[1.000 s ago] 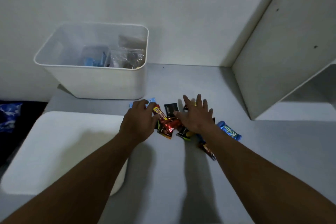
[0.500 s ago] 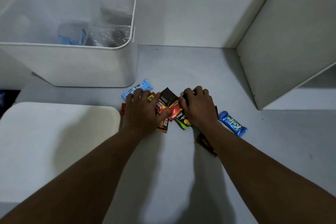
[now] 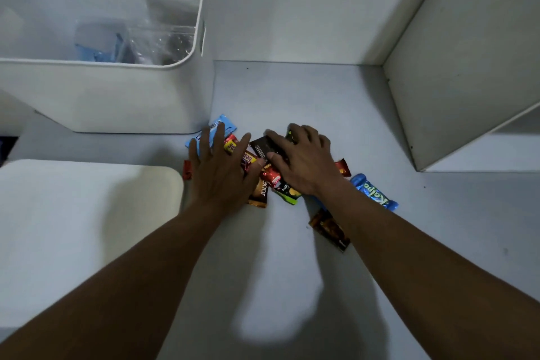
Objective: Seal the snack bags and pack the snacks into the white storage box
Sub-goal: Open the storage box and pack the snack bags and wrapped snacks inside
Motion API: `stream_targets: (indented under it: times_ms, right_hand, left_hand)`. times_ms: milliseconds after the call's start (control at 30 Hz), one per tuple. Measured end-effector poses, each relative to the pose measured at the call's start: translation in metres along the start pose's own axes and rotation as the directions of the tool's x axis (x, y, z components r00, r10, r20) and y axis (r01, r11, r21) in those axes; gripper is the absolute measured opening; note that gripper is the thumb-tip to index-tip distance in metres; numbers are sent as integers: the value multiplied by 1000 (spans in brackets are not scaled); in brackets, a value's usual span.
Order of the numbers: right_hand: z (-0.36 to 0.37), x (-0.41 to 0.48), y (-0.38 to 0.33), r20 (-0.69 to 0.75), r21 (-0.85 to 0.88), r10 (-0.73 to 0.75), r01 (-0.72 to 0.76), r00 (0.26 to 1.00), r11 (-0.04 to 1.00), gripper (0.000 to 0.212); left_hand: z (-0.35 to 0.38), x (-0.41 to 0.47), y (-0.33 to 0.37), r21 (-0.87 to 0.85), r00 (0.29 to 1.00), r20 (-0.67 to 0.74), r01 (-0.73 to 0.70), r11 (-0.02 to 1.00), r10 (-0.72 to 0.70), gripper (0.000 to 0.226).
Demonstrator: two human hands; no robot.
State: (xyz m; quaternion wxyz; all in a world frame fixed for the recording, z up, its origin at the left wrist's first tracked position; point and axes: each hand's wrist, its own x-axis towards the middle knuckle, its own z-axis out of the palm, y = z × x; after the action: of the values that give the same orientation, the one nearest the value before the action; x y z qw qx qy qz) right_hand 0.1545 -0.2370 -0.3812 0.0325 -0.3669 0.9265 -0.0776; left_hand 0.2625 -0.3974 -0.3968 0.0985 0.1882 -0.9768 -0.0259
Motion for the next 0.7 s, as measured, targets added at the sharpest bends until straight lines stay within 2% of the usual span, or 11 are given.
stream_targets:
  times_ms: [100, 200, 300, 467, 600, 700]
  right_hand:
    - [0, 5, 4, -22, -4, -32, 32, 999, 999, 51]
    - [-3, 10, 12, -42, -12, -6, 6, 999, 1000, 49]
    - [-5, 15, 17, -46, -27, -52, 51, 998, 998, 47]
    - [-2, 17, 19, -95, 32, -62, 66, 994, 997, 37]
    - [-4, 18, 16, -90, 67, -33, 39, 995, 997, 56]
    - [-5, 20, 11, -82, 22, -12, 14, 997, 1000, 55]
  left_hand:
    - [4, 1, 1, -23, 998, 63, 24, 999, -23, 58]
    - [3, 4, 6, -22, 1000, -12, -6, 1000, 6, 58]
    - [0, 8, 13, 3, 1000, -25, 13, 1000, -13, 62]
    - [-4, 11, 20, 23, 999, -43, -2, 1000, 3, 42]
    - [-8, 11, 25, -48, 999, -18, -39, 998, 38, 30]
    - [-9, 13, 24, -88, 998, 4, -58, 994, 58, 26]
